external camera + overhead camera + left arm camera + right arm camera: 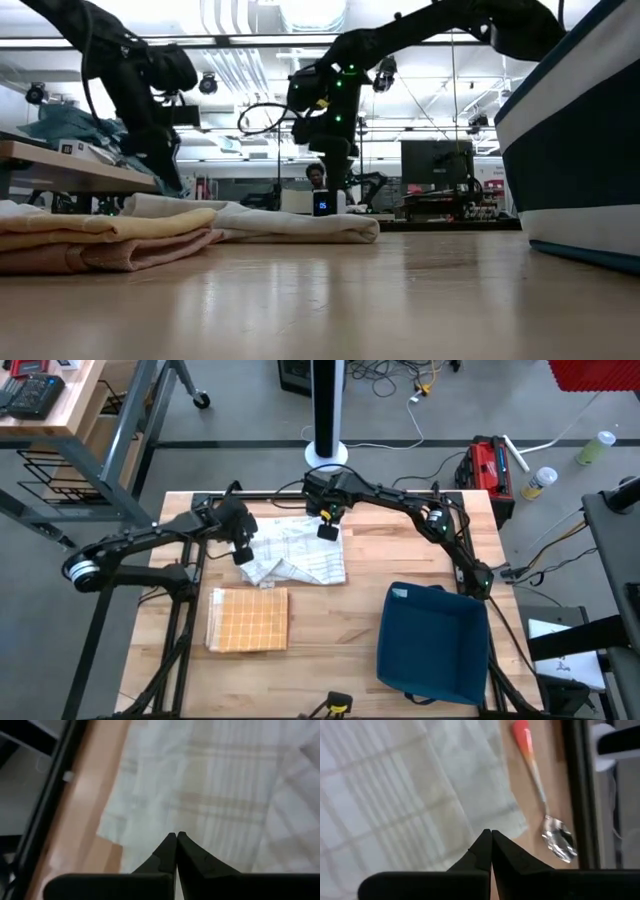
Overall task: Fold towel
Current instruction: Fold the white towel
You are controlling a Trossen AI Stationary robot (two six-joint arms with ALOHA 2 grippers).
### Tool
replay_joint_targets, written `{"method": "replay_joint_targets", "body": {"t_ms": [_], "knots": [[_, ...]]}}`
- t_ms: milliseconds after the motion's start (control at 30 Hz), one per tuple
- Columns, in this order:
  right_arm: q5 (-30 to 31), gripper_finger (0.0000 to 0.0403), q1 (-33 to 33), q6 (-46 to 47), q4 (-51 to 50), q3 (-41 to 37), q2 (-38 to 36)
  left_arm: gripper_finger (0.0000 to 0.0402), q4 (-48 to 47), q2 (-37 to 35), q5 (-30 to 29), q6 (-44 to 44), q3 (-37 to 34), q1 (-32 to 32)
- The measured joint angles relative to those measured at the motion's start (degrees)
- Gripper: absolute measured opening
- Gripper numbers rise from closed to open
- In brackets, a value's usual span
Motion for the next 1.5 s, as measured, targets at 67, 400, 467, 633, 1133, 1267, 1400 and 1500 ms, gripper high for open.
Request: {"method": "replay_joint_targets", "body": {"t_ms": [67,400,467,633,1133,1267,1400,1500], "knots": [[-2.0,0.0004,0.0,-1.4,0.3,-0.1,0.6,0.0001,0.0,0.2,0.6,-0.1,-0.6,0.2],[-3.7,0.0098,0.2,-4.0,0.0,-0.5,3.7,0.0059,1.7,9.6,4.5,-0.3,-1.4,2.0],[-3.7,0.012,0.2,-4.6,0.2,-0.8,3.9,0.0073,3.3,12.4,3.2,-0.1,-1.4,2.3],[-3.7,0.0147,0.3,-5.4,1.6,-2.2,3.8,0.0092,5.5,18.2,2.2,1.3,-1.2,2.9],[-4.8,0.0006,0.1,-5.7,2.3,-6.0,3.5,0.0001,4.2,10.0,0.4,1.3,-0.7,2.8],[-4.7,0.0002,0.1,-5.4,1.6,-6.0,1.6,0.0,1.3,5.8,-1.2,0.8,0.2,2.8],[-3.1,0.0001,0.2,-4.9,1.0,-4.8,0.0,0.0,-0.1,3.5,-0.8,2.1,1.0,2.9],[0.6,0.0001,0.2,-5.0,0.2,-3.1,-0.2,0.0004,0.5,3.1,-0.5,2.6,1.0,2.9]]}}
